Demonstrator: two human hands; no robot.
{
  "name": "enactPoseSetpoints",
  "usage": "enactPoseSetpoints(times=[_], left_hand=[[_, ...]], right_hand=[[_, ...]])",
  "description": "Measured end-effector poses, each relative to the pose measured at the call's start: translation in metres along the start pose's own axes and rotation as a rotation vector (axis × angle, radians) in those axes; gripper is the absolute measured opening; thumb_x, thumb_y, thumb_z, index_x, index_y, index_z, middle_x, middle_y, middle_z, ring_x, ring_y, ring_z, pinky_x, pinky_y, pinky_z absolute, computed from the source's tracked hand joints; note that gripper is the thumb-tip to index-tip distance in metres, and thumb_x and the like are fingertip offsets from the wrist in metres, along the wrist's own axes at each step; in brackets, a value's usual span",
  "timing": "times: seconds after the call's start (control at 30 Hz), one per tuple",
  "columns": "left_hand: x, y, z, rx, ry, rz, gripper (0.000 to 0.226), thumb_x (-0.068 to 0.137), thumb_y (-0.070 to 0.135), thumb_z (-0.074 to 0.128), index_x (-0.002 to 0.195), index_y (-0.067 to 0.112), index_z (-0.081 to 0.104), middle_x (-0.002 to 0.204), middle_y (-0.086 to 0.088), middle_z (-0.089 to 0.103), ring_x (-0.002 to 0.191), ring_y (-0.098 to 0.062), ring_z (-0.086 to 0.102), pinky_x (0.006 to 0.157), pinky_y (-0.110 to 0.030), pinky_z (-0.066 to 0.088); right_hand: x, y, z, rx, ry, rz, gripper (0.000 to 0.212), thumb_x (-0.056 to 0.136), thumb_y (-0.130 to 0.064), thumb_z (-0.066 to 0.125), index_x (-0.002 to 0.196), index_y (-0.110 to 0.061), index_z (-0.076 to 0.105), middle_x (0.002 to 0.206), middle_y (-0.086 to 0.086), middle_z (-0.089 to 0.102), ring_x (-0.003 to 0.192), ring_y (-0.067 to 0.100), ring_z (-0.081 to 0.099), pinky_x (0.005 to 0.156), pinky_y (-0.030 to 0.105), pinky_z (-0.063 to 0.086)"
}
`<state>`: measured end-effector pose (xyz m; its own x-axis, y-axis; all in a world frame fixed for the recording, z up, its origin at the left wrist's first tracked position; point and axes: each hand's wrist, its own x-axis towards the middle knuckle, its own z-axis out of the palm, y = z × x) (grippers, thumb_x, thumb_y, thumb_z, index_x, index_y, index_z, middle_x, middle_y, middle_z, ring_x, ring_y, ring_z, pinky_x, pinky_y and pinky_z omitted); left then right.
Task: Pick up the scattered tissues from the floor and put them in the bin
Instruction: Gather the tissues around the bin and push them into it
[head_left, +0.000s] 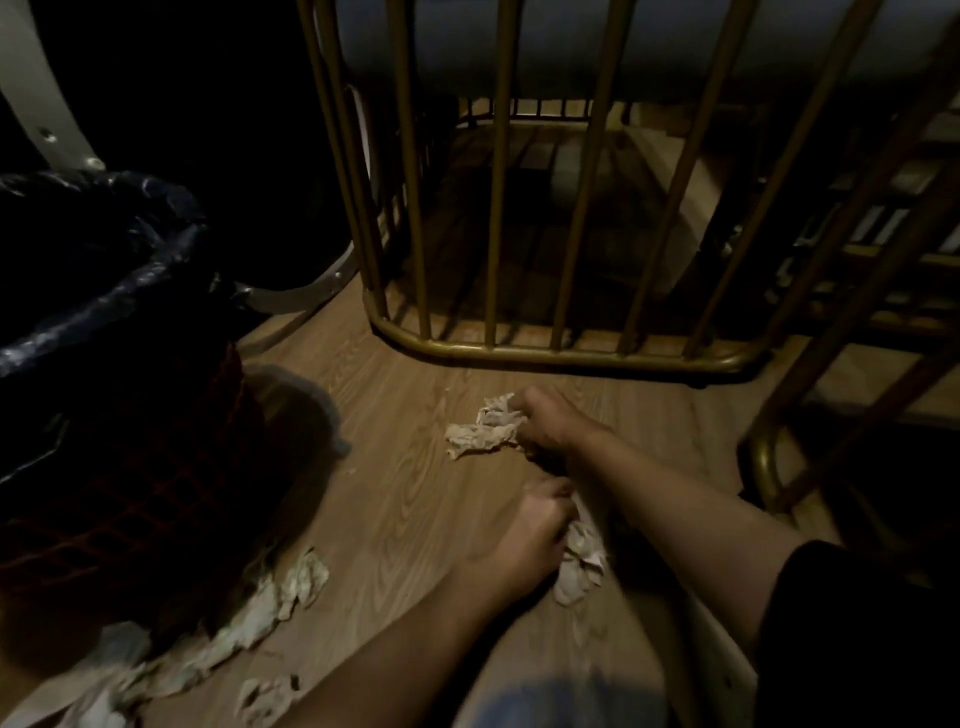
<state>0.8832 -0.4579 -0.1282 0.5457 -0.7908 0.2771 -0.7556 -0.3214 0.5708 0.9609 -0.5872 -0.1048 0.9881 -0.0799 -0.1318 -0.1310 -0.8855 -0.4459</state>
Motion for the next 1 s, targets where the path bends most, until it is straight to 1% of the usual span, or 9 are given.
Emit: enactPoseSetpoints(times=[0.1, 0.2, 0.27, 0.37, 0.57, 0.63, 0.73, 0.83, 1.0], left_hand=[[0.004, 0.007, 0.024, 0.082, -0.11, 0.041, 0.033, 0.071, 0.016, 0.035, 0.074, 0.0, 0.064, 0.125, -0.022, 0.056, 0.101, -0.036, 0.05, 0.083, -0.039, 0.04], [0.009, 0.014, 0.034, 0.156, -0.198, 0.048, 0.022, 0.081, 0.008, 0.048, 0.093, 0.002, 0.065, 0.145, -0.013, 0.039, 0.126, -0.035, 0.034, 0.104, -0.04, 0.034], [0.013, 0.015, 0.038, 0.177, -0.218, 0.039, 0.02, 0.082, 0.008, 0.051, 0.098, 0.004, 0.062, 0.135, -0.015, 0.048, 0.124, -0.033, 0.034, 0.105, -0.045, 0.035], [0.014, 0.02, 0.04, 0.143, -0.145, -0.018, 0.013, 0.082, 0.01, 0.051, 0.086, 0.005, 0.062, 0.102, -0.014, 0.059, 0.103, -0.028, 0.044, 0.089, -0.043, 0.043], [-0.014, 0.019, 0.021, 0.176, -0.061, -0.151, 0.018, 0.082, 0.013, 0.049, 0.079, 0.004, 0.064, 0.094, -0.011, 0.063, 0.092, -0.022, 0.051, 0.071, -0.022, 0.033], [-0.033, 0.016, 0.004, 0.133, -0.053, -0.163, 0.018, 0.08, 0.015, 0.05, 0.072, 0.005, 0.063, 0.086, -0.006, 0.062, 0.078, -0.004, 0.049, 0.064, -0.015, 0.029], [-0.067, 0.003, -0.026, 0.031, 0.034, -0.22, 0.013, 0.073, 0.013, 0.051, 0.065, 0.009, 0.06, 0.074, 0.008, 0.055, 0.067, 0.01, 0.047, 0.059, -0.005, 0.028], [-0.095, -0.017, -0.053, 0.147, 0.054, -0.267, 0.014, 0.07, 0.015, 0.053, 0.072, 0.013, 0.066, 0.081, 0.0, 0.063, 0.082, -0.009, 0.054, 0.068, -0.008, 0.029], [-0.126, -0.033, -0.086, 0.301, 0.077, -0.316, 0.018, 0.067, 0.015, 0.054, 0.075, 0.014, 0.07, 0.08, -0.005, 0.066, 0.081, -0.017, 0.053, 0.064, -0.013, 0.028]], right_hand=[[-0.012, 0.004, -0.032, 0.1, 0.024, 0.012, 0.031, 0.074, -0.003, 0.062, 0.054, -0.024, 0.052, 0.066, -0.001, 0.055, 0.064, 0.015, 0.055, 0.048, 0.022, 0.036], [-0.024, 0.007, -0.07, 0.221, 0.109, 0.059, 0.029, 0.073, -0.005, 0.069, 0.058, -0.026, 0.056, 0.065, -0.003, 0.056, 0.063, 0.011, 0.053, 0.051, 0.022, 0.038], [-0.031, 0.012, -0.089, 0.313, 0.141, 0.094, 0.02, 0.073, -0.004, 0.072, 0.067, -0.021, 0.062, 0.069, -0.003, 0.059, 0.068, 0.011, 0.056, 0.053, 0.022, 0.041], [-0.04, 0.021, -0.105, 0.41, 0.204, 0.141, 0.012, 0.078, -0.007, 0.07, 0.083, -0.018, 0.067, 0.074, -0.006, 0.06, 0.071, 0.007, 0.056, 0.054, 0.019, 0.041], [-0.062, 0.034, -0.093, 0.471, 0.226, 0.2, 0.017, 0.076, -0.006, 0.072, 0.081, -0.02, 0.063, 0.074, -0.003, 0.06, 0.073, 0.013, 0.058, 0.054, 0.022, 0.039], [-0.067, 0.034, -0.072, 0.458, 0.234, 0.206, 0.019, 0.075, -0.008, 0.071, 0.077, -0.023, 0.06, 0.074, -0.002, 0.06, 0.071, 0.013, 0.058, 0.054, 0.024, 0.041], [-0.072, 0.036, -0.028, 0.38, 0.188, 0.164, 0.022, 0.082, -0.012, 0.063, 0.1, -0.024, 0.065, 0.102, 0.004, 0.064, 0.095, 0.02, 0.061, 0.078, 0.035, 0.05], [-0.081, 0.034, 0.015, 0.13, 0.132, 0.144, 0.042, 0.089, -0.006, 0.05, 0.128, -0.021, 0.054, 0.14, 0.01, 0.046, 0.128, 0.03, 0.042, 0.108, 0.038, 0.034], [-0.107, 0.008, 0.067, 0.042, 0.403, 0.002, 0.045, 0.081, 0.011, 0.045, 0.12, -0.006, 0.059, 0.12, 0.017, 0.06, 0.11, 0.033, 0.051, 0.093, 0.035, 0.042]])
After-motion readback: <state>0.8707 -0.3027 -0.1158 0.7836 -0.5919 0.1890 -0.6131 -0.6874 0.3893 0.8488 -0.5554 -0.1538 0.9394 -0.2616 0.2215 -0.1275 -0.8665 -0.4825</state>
